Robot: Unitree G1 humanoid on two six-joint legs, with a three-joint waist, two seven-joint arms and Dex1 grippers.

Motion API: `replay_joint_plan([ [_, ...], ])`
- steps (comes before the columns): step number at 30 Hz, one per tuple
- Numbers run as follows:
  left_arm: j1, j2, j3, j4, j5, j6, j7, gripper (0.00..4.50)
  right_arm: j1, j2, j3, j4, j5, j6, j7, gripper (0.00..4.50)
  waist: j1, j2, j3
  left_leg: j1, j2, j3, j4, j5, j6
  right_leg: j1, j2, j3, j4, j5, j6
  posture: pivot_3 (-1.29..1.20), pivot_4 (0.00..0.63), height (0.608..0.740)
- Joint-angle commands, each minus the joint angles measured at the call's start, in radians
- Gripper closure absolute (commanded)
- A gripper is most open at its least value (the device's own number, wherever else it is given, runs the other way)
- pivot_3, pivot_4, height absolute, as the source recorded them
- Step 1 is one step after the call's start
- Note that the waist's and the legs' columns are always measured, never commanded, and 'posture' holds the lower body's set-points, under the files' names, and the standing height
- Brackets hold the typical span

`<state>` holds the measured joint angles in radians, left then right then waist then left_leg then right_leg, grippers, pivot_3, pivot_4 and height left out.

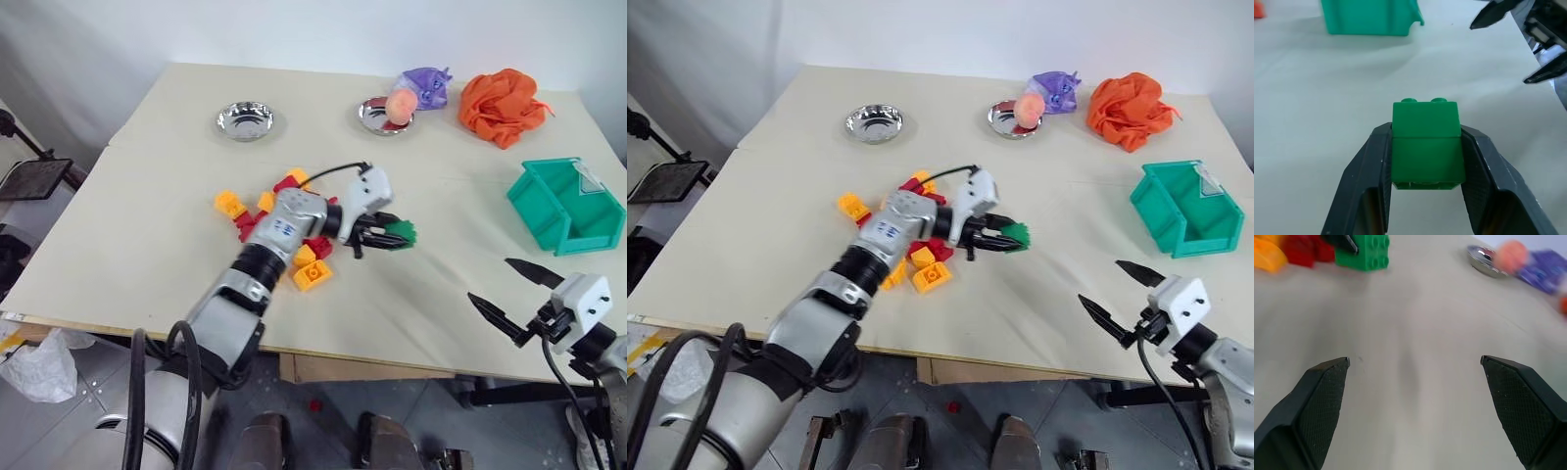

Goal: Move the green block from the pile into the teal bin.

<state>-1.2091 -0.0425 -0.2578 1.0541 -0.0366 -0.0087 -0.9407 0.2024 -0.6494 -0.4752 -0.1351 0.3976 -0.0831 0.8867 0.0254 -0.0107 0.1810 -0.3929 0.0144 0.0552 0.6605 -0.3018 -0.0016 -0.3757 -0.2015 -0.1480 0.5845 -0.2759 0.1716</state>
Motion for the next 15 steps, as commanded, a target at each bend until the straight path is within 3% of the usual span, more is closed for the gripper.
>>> replay_joint_plan([
  [1,-0.012,-0.052,0.0,0.084,0.044,-0.138,0.046,3.0,0.045,0.025,-0.038,-0.069,0.022,-0.029,-0.026,0.0,-0.006,0.0,0.0,0.0,0.0,0.0,0.0,0.0,0.0,0.0,0.0,0.0,0.0,0.0,0.0,0.0,0.15,0.74],
  [2,-0.012,-0.066,0.015,0.097,0.041,-0.157,0.052,3.0,0.055,0.03,-0.037,-0.077,0.022,-0.032,-0.031,0.0,-0.007,0.0,0.0,0.0,0.0,0.001,0.0,0.0,0.0,0.0,0.0,0.0,0.0,0.0,0.0,0.0,0.15,0.74],
  [9,0.016,-0.015,0.109,0.074,-0.013,-0.247,-0.065,0.77,0.056,0.045,0.0,-0.066,0.015,-0.051,-0.025,0.0,-0.004,0.001,0.0,0.0,0.001,0.0,0.002,0.0,0.0,0.0,0.0,0.001,0.001,0.0,0.0,0.0,0.15,0.74],
  [15,0.15,0.164,0.19,-0.129,-0.104,-0.291,-0.244,0.77,-0.075,-0.007,0.059,0.035,0.003,-0.057,0.036,0.0,-0.014,0.002,-0.001,0.001,0.001,0.0,0.002,0.0,0.0,0.0,0.0,0.001,0.003,0.0,0.0,0.0,0.15,0.74],
])
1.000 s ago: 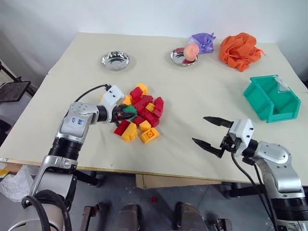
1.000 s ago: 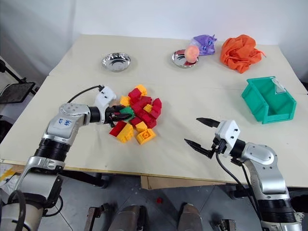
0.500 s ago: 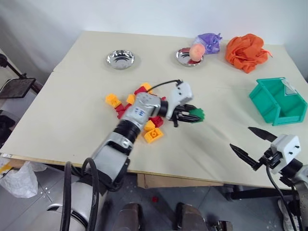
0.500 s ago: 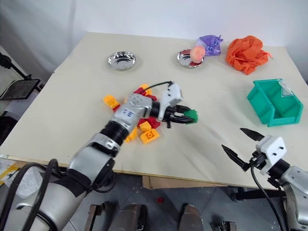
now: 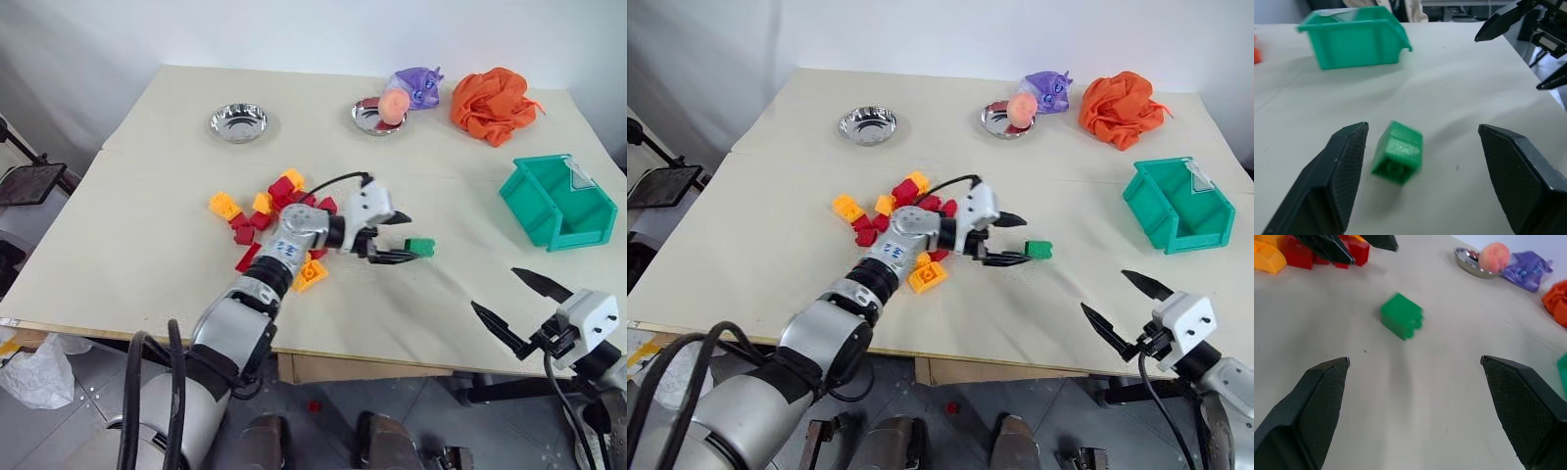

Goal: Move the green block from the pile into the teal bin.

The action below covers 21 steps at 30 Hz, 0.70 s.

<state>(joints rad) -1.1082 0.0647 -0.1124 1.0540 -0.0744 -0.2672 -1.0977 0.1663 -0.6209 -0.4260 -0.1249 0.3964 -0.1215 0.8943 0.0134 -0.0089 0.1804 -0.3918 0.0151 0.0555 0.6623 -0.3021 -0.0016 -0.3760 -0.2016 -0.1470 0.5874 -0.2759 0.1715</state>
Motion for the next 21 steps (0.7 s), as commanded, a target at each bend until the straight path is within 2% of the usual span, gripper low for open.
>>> replay_joint_plan([
  [1,0.073,0.077,0.052,-0.17,-0.079,-0.028,-0.106,0.77,-0.052,-0.042,0.015,0.037,0.004,-0.021,0.038,0.0,-0.004,0.0,0.0,0.0,0.0,0.0,0.0,0.0,0.0,0.0,0.0,0.0,0.0,0.0,0.0,0.0,0.15,0.74],
  [2,0.116,0.113,0.067,-0.235,-0.103,-0.024,-0.128,0.77,-0.073,-0.055,0.024,0.056,0.004,-0.02,0.052,0.0,-0.004,0.0,0.0,0.0,0.0,0.0,0.0,0.0,0.0,0.0,0.0,0.0,0.0,0.0,0.0,0.0,0.15,0.74],
  [6,0.324,0.302,0.126,-0.48,-0.156,0.002,-0.174,0.05,-0.195,-0.129,0.101,0.167,-0.01,0.024,0.139,0.0,-0.016,0.001,0.0,0.0,0.0,0.0,0.001,0.0,0.0,0.0,0.0,0.001,0.001,0.0,0.0,0.0,0.15,0.74],
  [9,0.489,0.418,0.2,-0.64,-0.2,0.032,-0.146,0.05,-0.375,-0.176,0.22,0.291,-0.081,0.084,0.192,0.0,-0.029,0.0,0.0,0.001,0.001,0.001,0.002,0.0,0.0,0.001,0.0,0.002,0.002,0.0,0.0,0.0,0.15,0.74],
  [12,0.606,0.456,0.233,-0.798,-0.239,0.116,-0.08,0.05,-0.557,-0.17,0.323,0.4,-0.152,0.095,0.213,0.0,-0.031,0.002,0.001,0.002,0.001,0.0,0.002,0.0,0.0,0.001,0.0,0.003,0.004,0.0,0.0,0.0,0.15,0.74],
  [15,0.711,0.455,0.259,-0.969,-0.281,0.207,0.007,0.05,-0.732,-0.162,0.423,0.535,-0.241,0.071,0.249,0.0,-0.025,0.002,0.001,0.002,0.001,0.001,0.004,0.0,0.0,0.001,-0.001,0.003,0.003,0.0,0.0,0.0,0.15,0.74],
  [21,0.84,0.471,0.245,-1.137,-0.31,0.301,0.061,0.05,-1.0,-0.115,0.544,0.854,-0.366,-0.007,0.284,0.0,-0.021,0.002,0.001,0.001,0.0,0.001,0.003,-0.001,-0.001,0.001,0.0,0.002,0.002,0.0,0.0,0.0,0.15,0.74],
])
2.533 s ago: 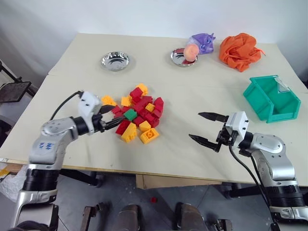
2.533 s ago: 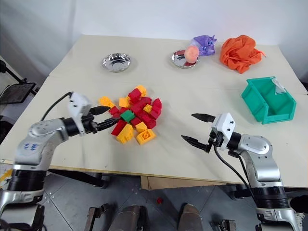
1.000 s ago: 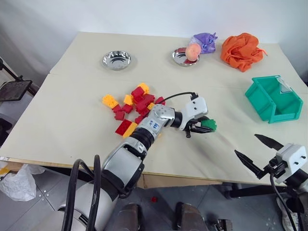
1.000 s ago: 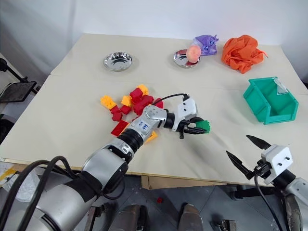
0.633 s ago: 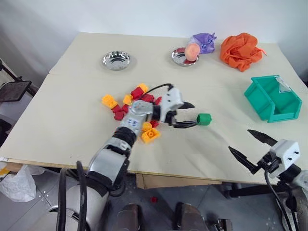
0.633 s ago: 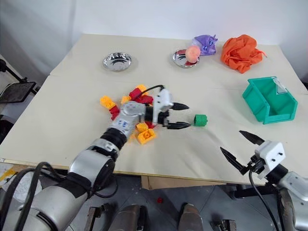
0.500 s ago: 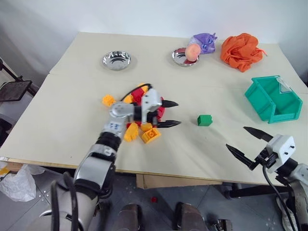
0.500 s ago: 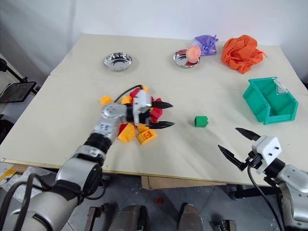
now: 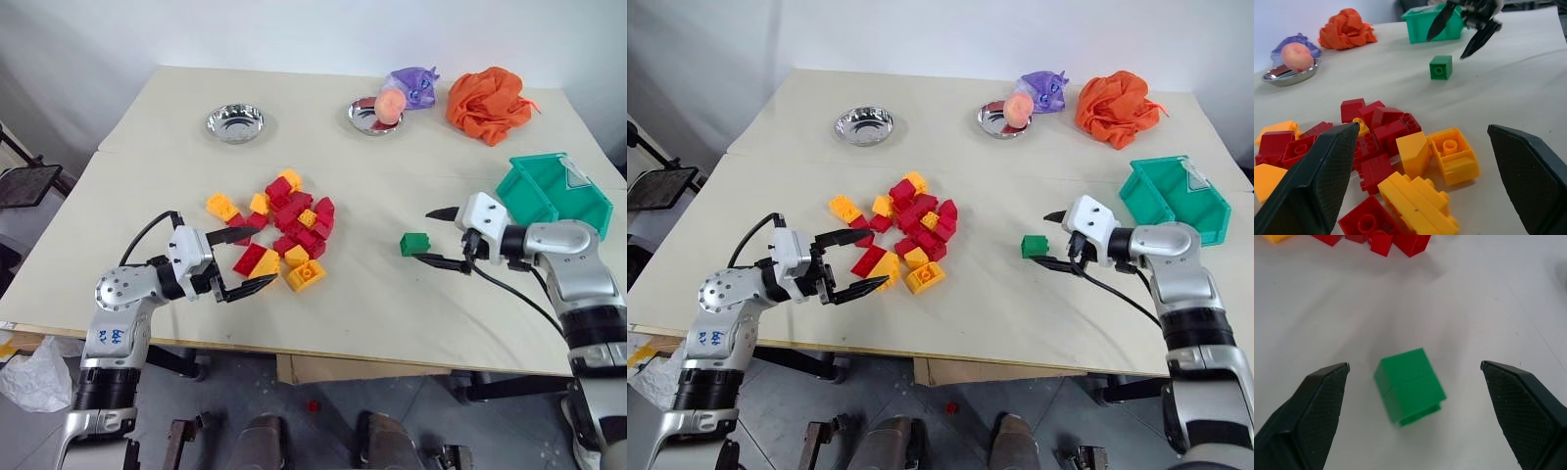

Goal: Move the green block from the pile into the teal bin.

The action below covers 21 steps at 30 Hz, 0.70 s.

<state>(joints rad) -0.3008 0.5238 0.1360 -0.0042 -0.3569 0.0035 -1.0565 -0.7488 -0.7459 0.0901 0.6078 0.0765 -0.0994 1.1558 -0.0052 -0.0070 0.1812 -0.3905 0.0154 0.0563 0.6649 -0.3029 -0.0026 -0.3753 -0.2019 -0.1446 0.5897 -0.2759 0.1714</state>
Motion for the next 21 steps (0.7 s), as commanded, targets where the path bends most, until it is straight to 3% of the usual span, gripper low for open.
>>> replay_joint_plan([
  [1,0.042,0.014,-0.004,-0.089,-0.027,0.034,0.024,0.05,-0.118,0.018,0.042,0.172,-0.061,-0.039,0.039,0.0,-0.003,0.0,0.0,0.0,0.0,0.001,0.0,0.0,0.0,0.0,0.0,0.0,0.0,0.0,0.0,0.0,0.15,0.74],
  [5,0.05,0.019,-0.006,-0.114,-0.03,0.046,0.035,0.05,-0.196,0.039,0.077,0.295,-0.092,-0.073,0.12,0.0,-0.003,0.0,0.0,0.0,0.001,0.0,0.0,0.0,0.0,0.0,0.001,0.0,0.0,0.0,0.0,0.0,0.15,0.74],
  [14,0.028,0.022,-0.033,-0.101,-0.037,0.052,0.013,0.0,-0.232,0.077,0.051,0.332,-0.067,-0.112,0.201,2.96,-0.023,0.0,0.0,0.0,0.001,0.001,-0.001,0.0,0.0,0.0,0.001,0.0,0.0,0.0,0.0,0.0,0.15,0.74],
  [18,-0.016,-0.006,-0.067,-0.083,-0.04,0.053,0.01,0.0,-0.198,0.06,-0.001,0.288,-0.034,-0.113,0.17,3.02,-0.022,0.0,0.0,0.0,0.001,0.001,-0.001,0.0,0.0,0.0,0.001,0.0,0.0,0.0,0.0,0.0,0.15,0.74],
  [21,-0.07,-0.063,-0.103,-0.064,-0.05,0.057,0.029,0.0,-0.127,0.029,-0.121,0.163,0.065,-0.061,0.118,3.02,-0.015,0.0,0.0,0.0,0.0,0.0,0.0,0.0,0.0,0.0,0.0,0.0,0.0,0.0,0.0,0.0,0.15,0.74],
])
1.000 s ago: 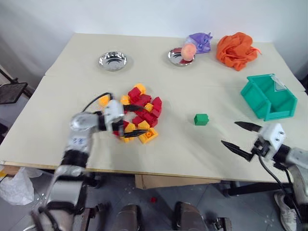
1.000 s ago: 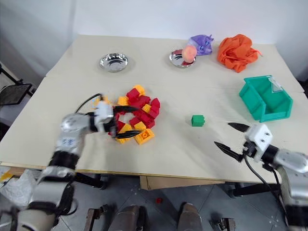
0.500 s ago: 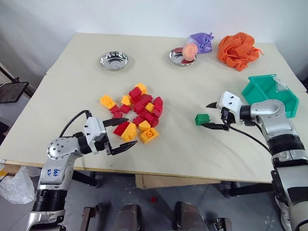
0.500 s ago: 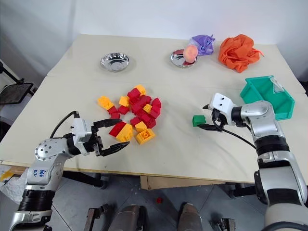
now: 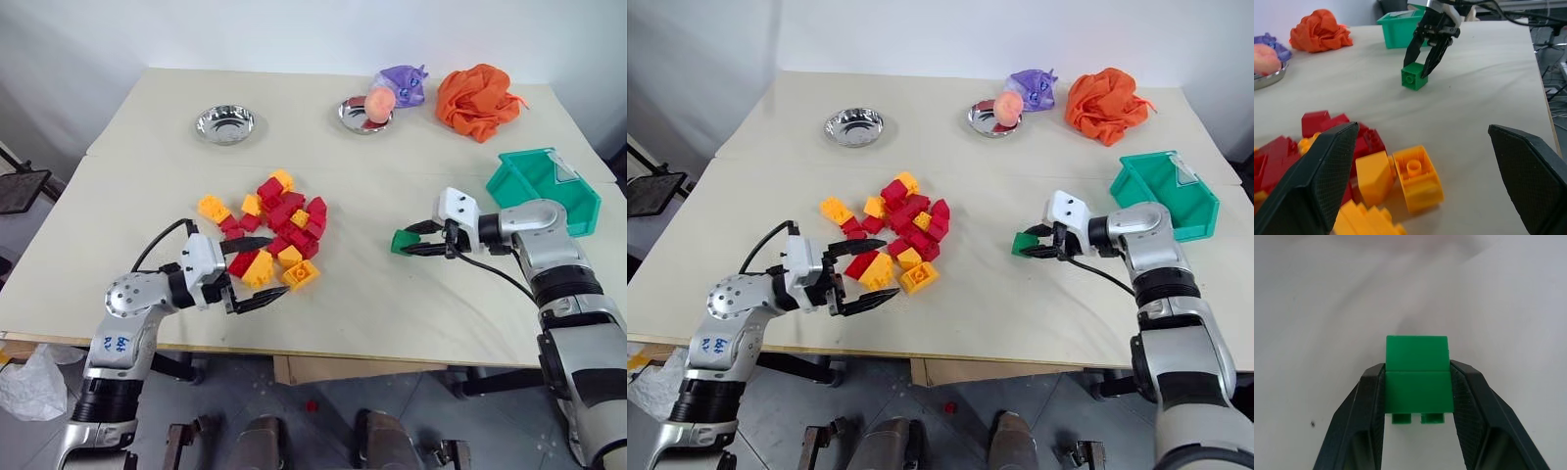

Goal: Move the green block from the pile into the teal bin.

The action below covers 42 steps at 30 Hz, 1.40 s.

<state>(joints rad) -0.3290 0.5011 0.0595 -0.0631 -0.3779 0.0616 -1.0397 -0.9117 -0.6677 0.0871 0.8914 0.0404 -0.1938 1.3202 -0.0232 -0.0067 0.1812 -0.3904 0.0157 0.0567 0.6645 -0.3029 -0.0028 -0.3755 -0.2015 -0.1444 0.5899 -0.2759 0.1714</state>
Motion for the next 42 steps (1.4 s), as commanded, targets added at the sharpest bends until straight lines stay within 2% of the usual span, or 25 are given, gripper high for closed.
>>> replay_joint_plan([
  [1,-0.057,-0.062,-0.032,0.001,-0.033,0.001,0.022,0.0,0.062,-0.06,-0.157,-0.167,0.131,0.058,-0.069,3.02,0.006,0.0,0.0,0.0,0.0,0.0,0.0,0.0,0.0,0.0,0.0,0.0,0.0,0.0,0.0,0.0,0.15,0.74],
  [6,-0.123,-0.178,-0.066,0.038,-0.034,-0.002,0.08,0.0,0.251,-0.125,-0.407,-0.425,0.237,0.189,-0.315,3.02,0.024,0.0,0.0,0.0,0.0,0.0,0.0,0.0,0.0,0.0,0.0,0.0,0.0,0.0,0.0,0.0,0.15,0.74],
  [10,-0.165,-0.243,-0.08,0.09,-0.021,-0.018,0.118,0.0,0.368,-0.162,-0.536,-0.486,0.195,0.201,-0.538,3.02,0.029,0.0,0.0,0.0,0.0,0.001,0.0,0.0,0.0,0.0,0.0,0.0,-0.001,0.0,0.0,0.0,0.15,0.74],
  [14,-0.201,-0.271,-0.104,0.129,-0.008,-0.034,0.111,0.0,0.324,-0.218,-0.522,-0.334,0.091,0.171,-0.73,3.02,0.017,0.0,0.0,0.0,0.0,0.003,0.0,0.0,0.0,0.0,0.0,0.001,-0.001,0.0,0.0,0.0,0.15,0.74],
  [21,-0.195,-0.245,-0.1,0.125,-0.008,-0.033,0.108,0.0,0.081,-0.235,-0.415,0.082,0.0,0.067,-0.825,3.02,-0.005,0.001,-0.001,0.002,0.0,0.005,-0.002,0.0,0.0,0.0,0.0,0.003,-0.001,0.0,0.0,0.0,0.15,0.74],
  [22,-0.186,-0.233,-0.095,0.116,-0.007,-0.03,0.111,0.0,0.048,-0.233,-0.404,0.136,-0.004,0.064,-0.821,3.02,-0.005,0.001,-0.001,0.002,0.0,0.005,-0.002,0.0,0.0,0.0,0.0,0.003,-0.001,0.0,0.0,0.0,0.15,0.74],
  [24,-0.171,-0.216,-0.089,0.103,-0.005,-0.028,0.12,0.0,0.004,-0.232,-0.386,0.213,-0.014,0.05,-0.821,2.29,-0.005,0.001,-0.001,0.002,0.0,0.005,-0.002,0.0,0.0,0.0,0.0,0.003,-0.001,0.0,0.0,0.0,0.15,0.74],
  [29,-0.117,-0.167,-0.047,0.058,0.004,-0.025,0.178,0.0,-0.05,-0.235,-0.352,0.289,-0.04,-0.013,-0.838,0.83,-0.003,0.002,-0.001,0.001,0.0,0.005,-0.002,0.0,0.0,0.0,0.0,0.003,-0.002,0.0,0.0,0.0,0.15,0.74],
  [31,-0.088,-0.139,-0.024,0.048,0.032,-0.04,0.215,0.0,-0.048,-0.216,-0.37,0.267,0.004,-0.079,-0.748,0.11,-0.003,0.002,-0.001,0.001,0.0,0.005,-0.002,0.0,0.0,0.0,0.0,0.003,-0.002,0.0,0.0,0.0,0.15,0.74],
  [33,-0.065,-0.123,-0.002,0.042,0.048,-0.064,0.241,0.0,-0.029,-0.183,-0.394,0.223,0.074,-0.139,-0.61,0.05,-0.005,0.002,-0.001,0.001,0.0,0.005,-0.002,0.0,0.0,0.0,0.0,0.003,-0.002,0.0,0.0,0.0,0.15,0.74],
  [37,-0.007,-0.096,0.062,0.014,0.047,-0.074,0.296,0.0,0.148,-0.07,-0.386,-0.09,0.274,-0.085,-0.271,0.05,-0.006,0.001,-0.001,0.002,0.002,0.004,-0.002,0.0,0.0,0.0,0.002,0.003,-0.003,0.0,0.0,0.0,0.15,0.74],
  [42,0.082,-0.053,0.109,-0.036,0.055,-0.041,0.343,0.0,0.428,0.006,-0.327,-0.499,0.377,0.061,-0.193,0.05,0.014,0.002,-0.001,0.001,0.001,0.004,-0.001,-0.001,0.0,0.0,0.001,0.003,-0.002,0.0,0.0,0.0,0.15,0.74],
])
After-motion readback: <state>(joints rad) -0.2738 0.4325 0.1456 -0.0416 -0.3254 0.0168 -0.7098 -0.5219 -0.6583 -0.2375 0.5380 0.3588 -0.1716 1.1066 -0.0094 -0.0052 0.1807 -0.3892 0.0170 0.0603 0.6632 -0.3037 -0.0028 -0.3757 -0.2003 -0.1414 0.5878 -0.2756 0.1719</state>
